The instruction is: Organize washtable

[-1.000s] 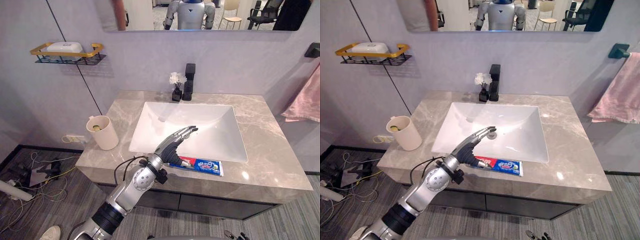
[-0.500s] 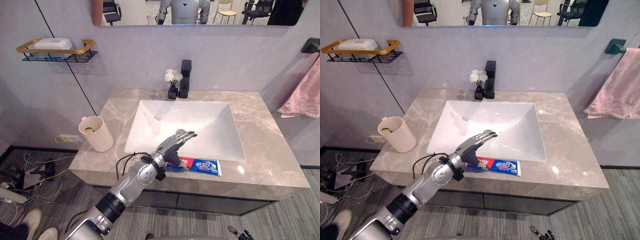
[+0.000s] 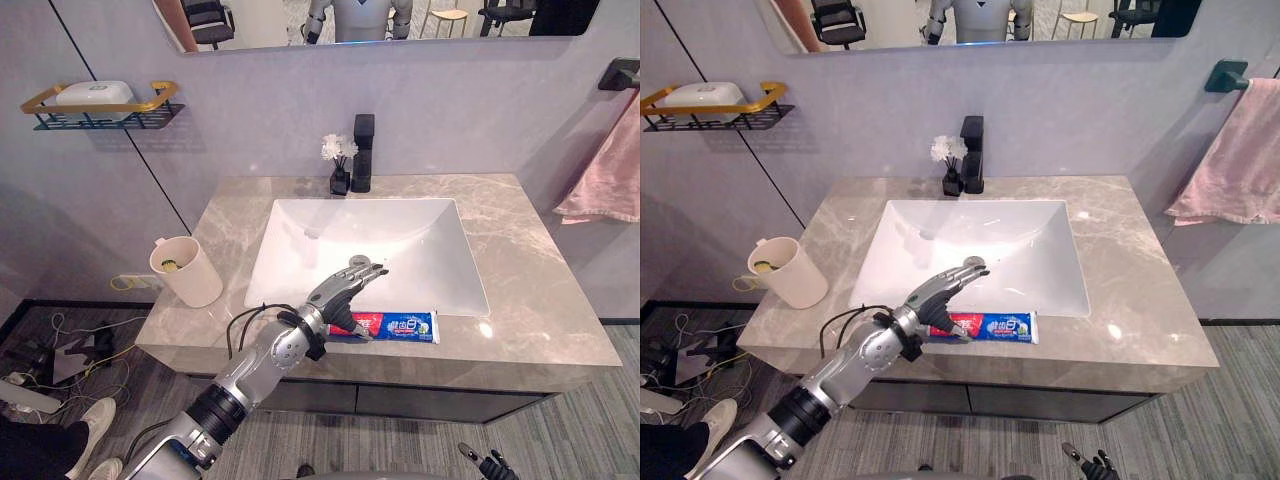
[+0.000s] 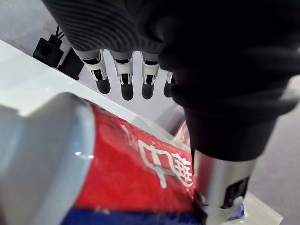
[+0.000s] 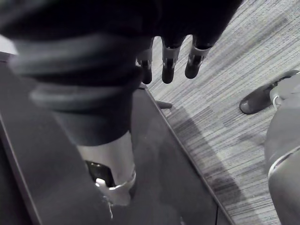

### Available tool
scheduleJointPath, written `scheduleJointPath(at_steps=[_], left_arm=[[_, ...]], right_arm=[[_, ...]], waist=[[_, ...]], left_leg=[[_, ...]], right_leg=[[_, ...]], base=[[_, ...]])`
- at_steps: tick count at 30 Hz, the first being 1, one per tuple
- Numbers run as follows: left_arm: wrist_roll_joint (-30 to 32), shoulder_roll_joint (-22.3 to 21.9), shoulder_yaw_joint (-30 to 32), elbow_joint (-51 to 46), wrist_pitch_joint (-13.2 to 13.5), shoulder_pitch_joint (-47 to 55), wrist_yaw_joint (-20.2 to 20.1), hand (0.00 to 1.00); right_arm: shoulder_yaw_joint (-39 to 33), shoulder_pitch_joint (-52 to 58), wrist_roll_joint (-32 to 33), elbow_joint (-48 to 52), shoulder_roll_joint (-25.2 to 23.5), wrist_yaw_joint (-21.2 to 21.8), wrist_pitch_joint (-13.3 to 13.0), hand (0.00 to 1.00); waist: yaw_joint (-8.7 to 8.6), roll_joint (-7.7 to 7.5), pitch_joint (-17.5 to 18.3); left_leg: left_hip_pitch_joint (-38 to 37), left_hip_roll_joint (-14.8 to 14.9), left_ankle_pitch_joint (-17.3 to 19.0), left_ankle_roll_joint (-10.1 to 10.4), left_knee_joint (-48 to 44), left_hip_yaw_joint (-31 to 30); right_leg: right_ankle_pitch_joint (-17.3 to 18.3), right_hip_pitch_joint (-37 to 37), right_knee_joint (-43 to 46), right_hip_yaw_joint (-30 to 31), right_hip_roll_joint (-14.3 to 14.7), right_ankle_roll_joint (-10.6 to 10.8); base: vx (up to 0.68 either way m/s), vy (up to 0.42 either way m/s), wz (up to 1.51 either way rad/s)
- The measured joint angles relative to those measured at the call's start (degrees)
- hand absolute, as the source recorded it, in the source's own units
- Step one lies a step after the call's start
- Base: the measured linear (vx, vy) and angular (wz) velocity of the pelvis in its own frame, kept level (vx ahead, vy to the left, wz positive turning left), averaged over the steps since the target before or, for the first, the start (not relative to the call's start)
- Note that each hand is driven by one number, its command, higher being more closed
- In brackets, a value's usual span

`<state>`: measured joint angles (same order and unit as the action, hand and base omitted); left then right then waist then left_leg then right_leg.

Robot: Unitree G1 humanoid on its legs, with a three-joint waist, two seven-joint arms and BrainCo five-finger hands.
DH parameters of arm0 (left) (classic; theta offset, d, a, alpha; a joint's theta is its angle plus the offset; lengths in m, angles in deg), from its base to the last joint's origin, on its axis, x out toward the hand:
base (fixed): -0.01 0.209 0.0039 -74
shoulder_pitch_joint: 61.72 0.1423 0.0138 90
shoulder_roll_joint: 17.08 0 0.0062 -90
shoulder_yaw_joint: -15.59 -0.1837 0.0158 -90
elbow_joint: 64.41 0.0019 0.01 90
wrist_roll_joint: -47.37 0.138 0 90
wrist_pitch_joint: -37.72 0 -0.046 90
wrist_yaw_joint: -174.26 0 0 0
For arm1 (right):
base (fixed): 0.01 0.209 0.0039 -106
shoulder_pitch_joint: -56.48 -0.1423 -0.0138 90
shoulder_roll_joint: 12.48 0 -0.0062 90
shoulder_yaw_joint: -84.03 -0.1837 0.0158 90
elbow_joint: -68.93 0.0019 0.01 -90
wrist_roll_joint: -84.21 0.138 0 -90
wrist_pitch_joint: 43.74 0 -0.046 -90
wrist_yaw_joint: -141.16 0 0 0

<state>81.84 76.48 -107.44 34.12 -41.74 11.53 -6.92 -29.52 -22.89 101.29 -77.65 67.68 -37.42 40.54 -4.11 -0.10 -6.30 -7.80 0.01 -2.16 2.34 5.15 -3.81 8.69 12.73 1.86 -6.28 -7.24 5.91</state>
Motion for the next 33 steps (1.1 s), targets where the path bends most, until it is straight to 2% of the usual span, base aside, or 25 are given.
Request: scheduleJointPath(at_steps=[13,14,22,28,33], left_arm=[[-0.05,0.94,0.77,-0.56,0.51,2.26,-0.05,0.00],[-0.05,1.31,1.41,-0.58,0.57,2.74,-0.07,1.00],[-0.12,2.14,2.76,-1.28,0.69,5.45,0.18,1.00],[-0.27,1.63,6.06,-1.92,0.42,5.43,0.36,1.00],[-0.97,2.04,6.38,-2.52,0.29,5.66,0.15,1.00]], right_arm=[[1.59,-0.09,-0.78,0.00,1.18,0.01,0.00,0.00],[1.60,-0.08,-0.78,0.00,1.18,0.01,0.01,0.00],[1.79,-0.12,-0.87,0.00,1.18,0.03,0.02,0.00],[2.12,-0.05,-0.94,-0.01,1.17,0.01,0.02,0.00],[2.09,-0.15,-0.92,0.01,1.16,0.00,0.01,0.00]], waist=[[-0.23,0.59,-0.89],[-0.29,0.64,-0.92],[-0.03,0.65,-0.91],[-1.34,0.59,-0.96],[-1.23,0.60,-0.94]], left_leg=[[-0.05,0.03,0.00,0.00,0.05,0.01],[-0.05,0.03,0.01,0.00,0.05,0.01],[-0.05,0.02,0.01,-0.01,0.02,0.01],[-0.06,0.06,0.09,-0.06,0.04,0.01],[-0.06,0.08,0.18,-0.07,-0.05,0.30]], right_leg=[[0.00,-0.02,-0.03,0.08,0.05,0.00],[0.00,-0.03,-0.03,0.08,0.05,0.00],[0.00,-0.02,0.00,0.08,0.02,0.00],[0.00,-0.07,-0.13,0.24,0.08,0.00],[0.00,-0.02,-0.09,0.23,0.00,0.00]], base=[[0.00,0.000,0.00],[0.00,0.000,0.00],[0.00,0.000,0.00],[0.00,0.000,0.00],[0.00,0.000,0.00]])
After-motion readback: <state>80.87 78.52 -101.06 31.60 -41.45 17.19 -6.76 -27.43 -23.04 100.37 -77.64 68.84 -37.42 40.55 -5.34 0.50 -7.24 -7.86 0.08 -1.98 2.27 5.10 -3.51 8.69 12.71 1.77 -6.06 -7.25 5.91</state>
